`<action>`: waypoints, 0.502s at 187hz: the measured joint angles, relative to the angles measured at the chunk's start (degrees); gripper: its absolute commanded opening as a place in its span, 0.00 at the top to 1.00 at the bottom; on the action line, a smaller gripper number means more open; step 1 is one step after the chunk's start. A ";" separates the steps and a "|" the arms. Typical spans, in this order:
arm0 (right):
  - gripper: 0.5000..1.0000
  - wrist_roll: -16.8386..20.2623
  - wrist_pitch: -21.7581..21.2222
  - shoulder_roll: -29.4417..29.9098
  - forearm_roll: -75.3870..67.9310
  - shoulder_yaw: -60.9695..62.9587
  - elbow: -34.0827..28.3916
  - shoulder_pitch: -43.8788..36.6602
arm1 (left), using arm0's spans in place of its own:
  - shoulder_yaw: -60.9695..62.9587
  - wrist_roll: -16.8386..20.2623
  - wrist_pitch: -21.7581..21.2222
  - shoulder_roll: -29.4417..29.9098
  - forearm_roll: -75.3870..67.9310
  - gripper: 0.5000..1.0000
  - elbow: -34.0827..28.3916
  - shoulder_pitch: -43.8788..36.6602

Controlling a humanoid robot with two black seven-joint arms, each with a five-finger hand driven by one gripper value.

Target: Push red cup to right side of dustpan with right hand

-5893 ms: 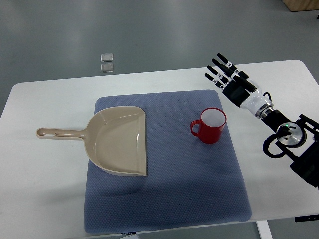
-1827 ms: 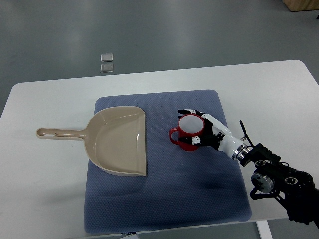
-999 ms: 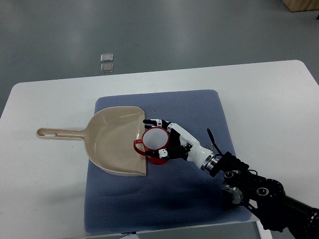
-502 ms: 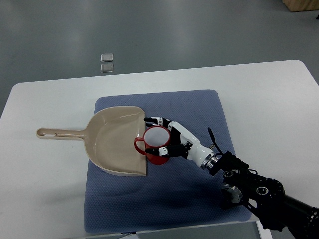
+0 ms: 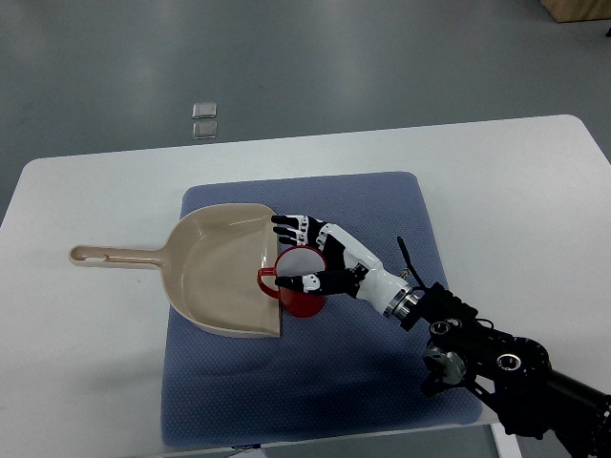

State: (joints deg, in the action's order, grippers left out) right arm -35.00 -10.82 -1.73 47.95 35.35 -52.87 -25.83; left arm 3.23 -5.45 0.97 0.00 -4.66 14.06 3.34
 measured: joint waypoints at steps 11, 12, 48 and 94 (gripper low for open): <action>0.13 0.00 -0.13 -0.17 -0.28 1.99 -0.28 -0.16 | 0.00 0.00 0.00 0.00 0.00 0.00 0.00 0.00; 0.13 0.00 -0.15 -0.17 -0.34 2.21 -0.28 -0.16 | 0.00 0.00 0.00 0.00 0.00 0.00 0.00 0.00; 0.13 2.66 -0.64 0.33 -13.54 13.42 0.10 -0.22 | -0.05 0.00 0.00 0.00 0.00 0.00 0.00 0.00; 0.13 23.92 1.17 -3.67 -40.13 16.35 2.71 -5.25 | 0.10 0.00 0.07 0.00 0.00 0.00 0.07 0.00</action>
State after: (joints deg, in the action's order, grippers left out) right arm -11.08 -9.64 -5.40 7.83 51.70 -50.16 -31.08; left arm 3.33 -5.45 1.03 0.00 -4.66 14.13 3.34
